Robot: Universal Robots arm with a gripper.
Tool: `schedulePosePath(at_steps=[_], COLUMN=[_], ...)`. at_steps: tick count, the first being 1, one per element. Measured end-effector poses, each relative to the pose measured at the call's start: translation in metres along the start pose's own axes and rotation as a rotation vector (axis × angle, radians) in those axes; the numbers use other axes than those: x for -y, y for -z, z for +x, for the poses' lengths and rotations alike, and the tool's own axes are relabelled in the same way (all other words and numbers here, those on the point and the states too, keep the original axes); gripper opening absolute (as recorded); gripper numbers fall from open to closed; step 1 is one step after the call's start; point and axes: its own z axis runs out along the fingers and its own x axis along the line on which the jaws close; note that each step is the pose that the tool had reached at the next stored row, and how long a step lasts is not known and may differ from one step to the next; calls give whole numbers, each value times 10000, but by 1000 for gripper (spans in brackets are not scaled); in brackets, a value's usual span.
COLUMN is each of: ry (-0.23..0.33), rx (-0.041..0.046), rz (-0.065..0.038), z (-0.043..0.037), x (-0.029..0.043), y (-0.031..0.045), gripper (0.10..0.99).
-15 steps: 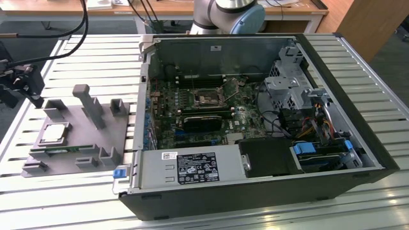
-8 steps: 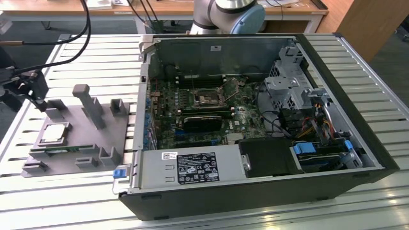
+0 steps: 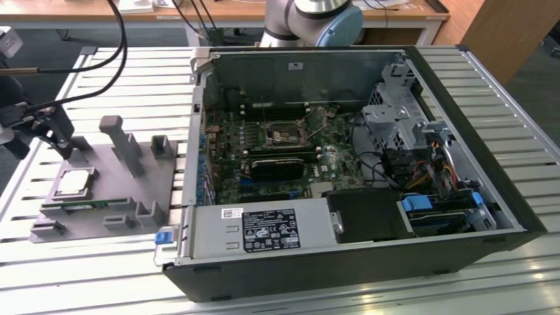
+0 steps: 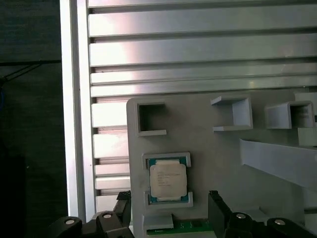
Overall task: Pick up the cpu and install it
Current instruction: 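Pick up the cpu and move it towards the insertion slot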
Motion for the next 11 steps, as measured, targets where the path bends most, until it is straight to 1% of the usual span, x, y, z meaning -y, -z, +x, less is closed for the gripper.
schedulePosePath(at_steps=[11], ry=[1], rx=[-11], rz=[-2], z=[-7], x=[6], y=[-127], gripper=[718])
